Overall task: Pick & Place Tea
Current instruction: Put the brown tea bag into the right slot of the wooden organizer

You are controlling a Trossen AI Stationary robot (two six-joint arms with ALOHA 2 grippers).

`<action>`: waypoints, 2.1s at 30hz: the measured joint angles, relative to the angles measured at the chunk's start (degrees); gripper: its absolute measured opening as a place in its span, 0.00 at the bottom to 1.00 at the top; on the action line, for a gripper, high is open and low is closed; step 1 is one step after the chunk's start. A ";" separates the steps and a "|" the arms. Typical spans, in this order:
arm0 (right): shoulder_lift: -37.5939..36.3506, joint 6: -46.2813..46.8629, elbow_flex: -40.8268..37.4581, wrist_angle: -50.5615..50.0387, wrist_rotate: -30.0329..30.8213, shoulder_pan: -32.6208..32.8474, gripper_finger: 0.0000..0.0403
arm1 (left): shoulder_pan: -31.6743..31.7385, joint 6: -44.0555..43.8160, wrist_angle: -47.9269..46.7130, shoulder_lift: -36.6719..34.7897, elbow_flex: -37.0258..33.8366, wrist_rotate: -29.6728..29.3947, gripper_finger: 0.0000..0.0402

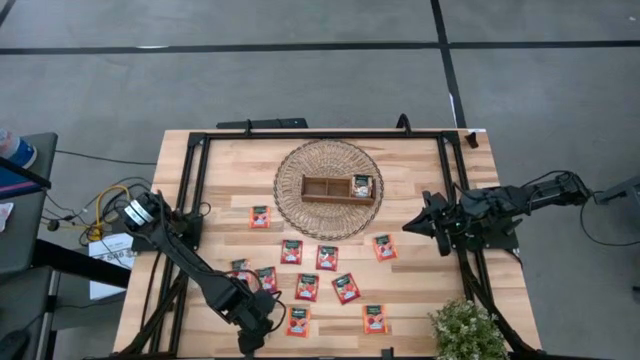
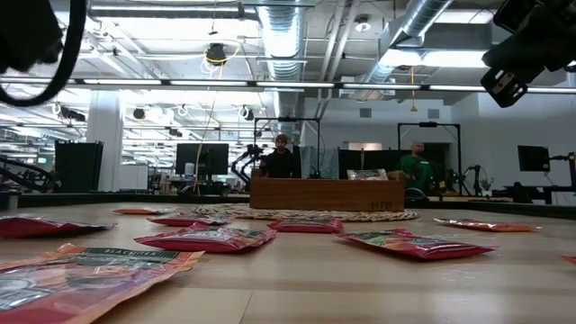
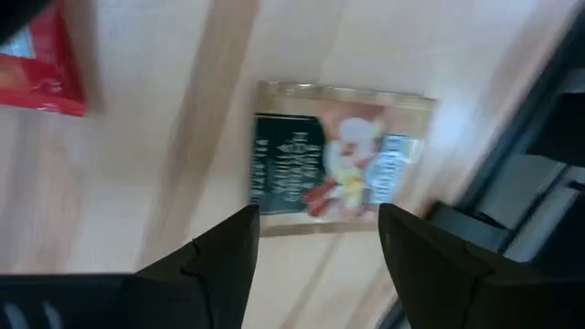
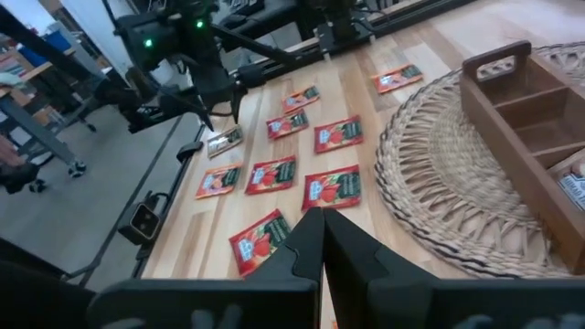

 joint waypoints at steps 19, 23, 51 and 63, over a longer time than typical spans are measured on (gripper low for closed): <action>0.00 0.14 0.00 0.07 -0.20 -3.01 0.00 | 0.72 -0.36 -0.74 0.23 0.00 -2.50 0.54; 0.00 0.45 0.00 0.04 -0.22 -3.01 0.00 | 0.79 1.36 -0.04 0.23 0.00 -2.36 0.54; 0.00 0.61 0.00 -1.19 -0.28 -3.01 0.00 | 1.09 4.33 -1.21 6.63 0.38 -2.07 0.33; 0.02 0.61 0.00 -1.57 -0.28 -3.01 0.00 | 1.07 4.55 -6.43 7.16 3.15 -4.22 0.00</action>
